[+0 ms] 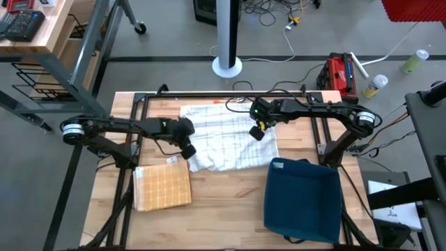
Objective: Fold towel
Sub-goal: Fold the white towel
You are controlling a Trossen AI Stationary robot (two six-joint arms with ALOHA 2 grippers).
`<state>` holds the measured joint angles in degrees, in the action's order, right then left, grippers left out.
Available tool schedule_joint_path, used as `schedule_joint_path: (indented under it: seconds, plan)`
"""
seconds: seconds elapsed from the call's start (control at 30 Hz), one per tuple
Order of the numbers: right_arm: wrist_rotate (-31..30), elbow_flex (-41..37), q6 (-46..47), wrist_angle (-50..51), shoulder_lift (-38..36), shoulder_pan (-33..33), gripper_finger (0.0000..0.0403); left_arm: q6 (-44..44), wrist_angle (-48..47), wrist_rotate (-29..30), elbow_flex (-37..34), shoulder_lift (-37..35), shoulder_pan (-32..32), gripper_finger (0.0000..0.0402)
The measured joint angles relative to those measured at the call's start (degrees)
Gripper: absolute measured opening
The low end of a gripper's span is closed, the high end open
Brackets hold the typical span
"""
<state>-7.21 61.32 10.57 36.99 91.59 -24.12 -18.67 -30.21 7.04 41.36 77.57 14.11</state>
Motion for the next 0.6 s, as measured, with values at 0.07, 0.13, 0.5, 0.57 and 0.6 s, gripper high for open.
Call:
schedule_joint_path:
  seconds: [0.07,0.13,0.5,0.57,0.6]
  plan:
    - [2.8,-0.2,0.0,-0.5,0.0,0.6,0.0,-0.3,3.0,-6.0,-0.2,0.1,-0.3,0.0001]
    - [3.3,-0.5,0.2,-0.7,0.5,1.7,0.0,-1.1,5.6,-10.7,-0.6,1.2,-0.7,0.0001]
    - [8.7,-5.4,0.8,1.4,5.9,3.9,0.0,-2.5,8.3,-15.5,-0.7,12.8,-4.5,0.0002]
    - [8.2,-5.7,0.8,2.5,6.4,3.5,0.0,-2.5,8.8,-15.8,-0.5,13.9,-4.6,0.0001]
    - [7.6,-5.8,0.8,2.8,6.4,3.4,0.0,-2.5,8.8,-15.9,-0.5,14.2,-4.6,0.0001]
